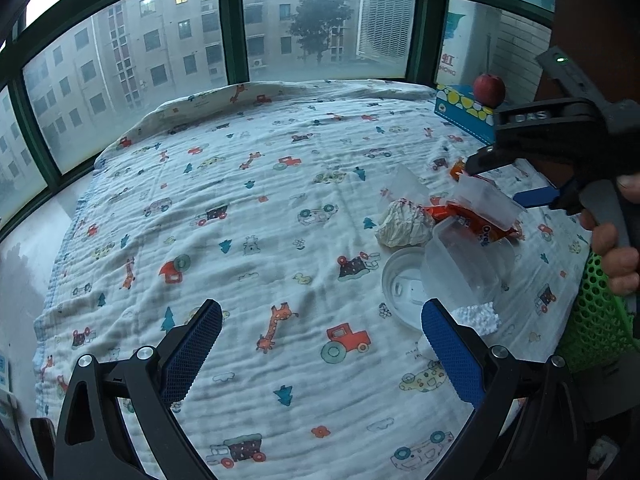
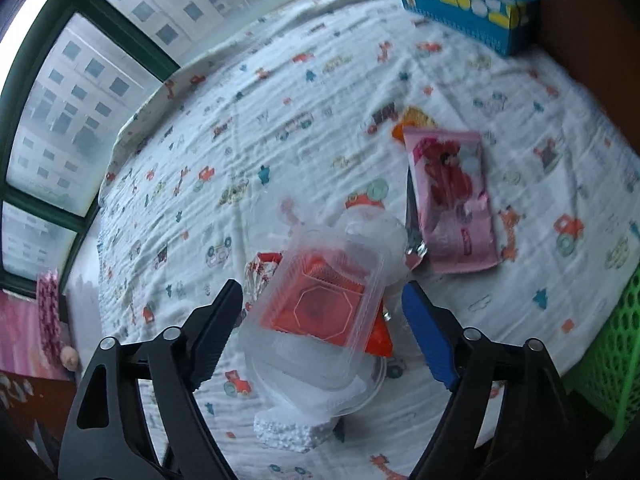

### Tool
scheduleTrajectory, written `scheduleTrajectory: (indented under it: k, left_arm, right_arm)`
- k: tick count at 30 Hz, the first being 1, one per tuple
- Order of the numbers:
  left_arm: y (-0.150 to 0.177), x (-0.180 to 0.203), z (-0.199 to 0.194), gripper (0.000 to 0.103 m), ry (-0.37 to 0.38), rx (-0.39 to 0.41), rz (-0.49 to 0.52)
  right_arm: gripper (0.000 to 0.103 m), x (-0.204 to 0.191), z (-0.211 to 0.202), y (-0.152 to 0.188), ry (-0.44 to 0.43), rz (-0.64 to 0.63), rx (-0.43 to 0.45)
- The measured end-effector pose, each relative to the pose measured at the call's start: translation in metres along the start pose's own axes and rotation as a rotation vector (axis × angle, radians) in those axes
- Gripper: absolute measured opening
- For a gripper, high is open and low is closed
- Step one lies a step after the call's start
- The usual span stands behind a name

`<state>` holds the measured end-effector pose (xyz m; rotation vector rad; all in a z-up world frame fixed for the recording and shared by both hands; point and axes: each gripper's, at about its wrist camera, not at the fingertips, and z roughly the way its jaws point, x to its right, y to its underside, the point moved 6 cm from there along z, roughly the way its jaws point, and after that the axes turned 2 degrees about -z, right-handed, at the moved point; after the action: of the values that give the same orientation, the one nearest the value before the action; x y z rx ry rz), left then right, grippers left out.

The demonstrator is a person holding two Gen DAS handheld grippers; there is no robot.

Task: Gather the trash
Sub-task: 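Reach the right tool to the clear plastic box and grasp it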

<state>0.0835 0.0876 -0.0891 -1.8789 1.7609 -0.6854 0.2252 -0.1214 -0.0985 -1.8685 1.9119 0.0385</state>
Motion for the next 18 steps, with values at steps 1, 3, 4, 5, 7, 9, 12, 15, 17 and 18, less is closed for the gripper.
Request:
scheduleTrajectory:
  k: [1,3,4,5,7,9,12,15,17,18]
  left_arm:
    - [0.001,0.002,0.000,0.097,0.005,0.001,0.007]
    - [0.003,0.006,0.000,0.097,0.014,-0.002,0.020]
    - [0.004,0.008,0.000,0.097,0.020,-0.004,0.025]
    - [0.006,0.011,0.001,0.097,0.030,-0.009,0.035]
    - [0.009,0.016,0.003,0.097,0.040,-0.015,0.051]
    - [0.013,0.026,0.003,0.097,0.067,-0.019,0.074]
    - [0.019,0.038,0.005,0.097,0.094,-0.028,0.102]
    - [0.025,0.051,0.008,0.097,0.125,-0.038,0.129]
    - [0.028,0.060,0.010,0.096,0.133,-0.045,0.138]
    - [0.029,0.063,0.011,0.096,0.137,-0.048,0.136]
  right_arm:
    - [0.078,0.002,0.003,0.001,-0.011,0.015,-0.016]
    - [0.072,0.004,0.006,0.004,-0.033,0.029,-0.034]
    - [0.066,0.005,0.007,0.005,-0.043,0.032,-0.042]
    - [0.065,0.004,0.007,0.006,-0.047,0.033,-0.048]
    - [0.060,0.007,0.006,0.008,-0.051,0.032,-0.044]
    - [0.060,0.005,0.003,0.009,-0.052,0.025,-0.031]
    - [0.059,0.005,-0.007,0.012,-0.066,0.007,-0.002]
    - [0.059,0.008,-0.025,0.015,-0.063,-0.013,0.046]
    - [0.058,0.011,-0.036,0.017,-0.055,-0.025,0.078]
    - [0.058,0.013,-0.043,0.018,-0.053,-0.029,0.094]
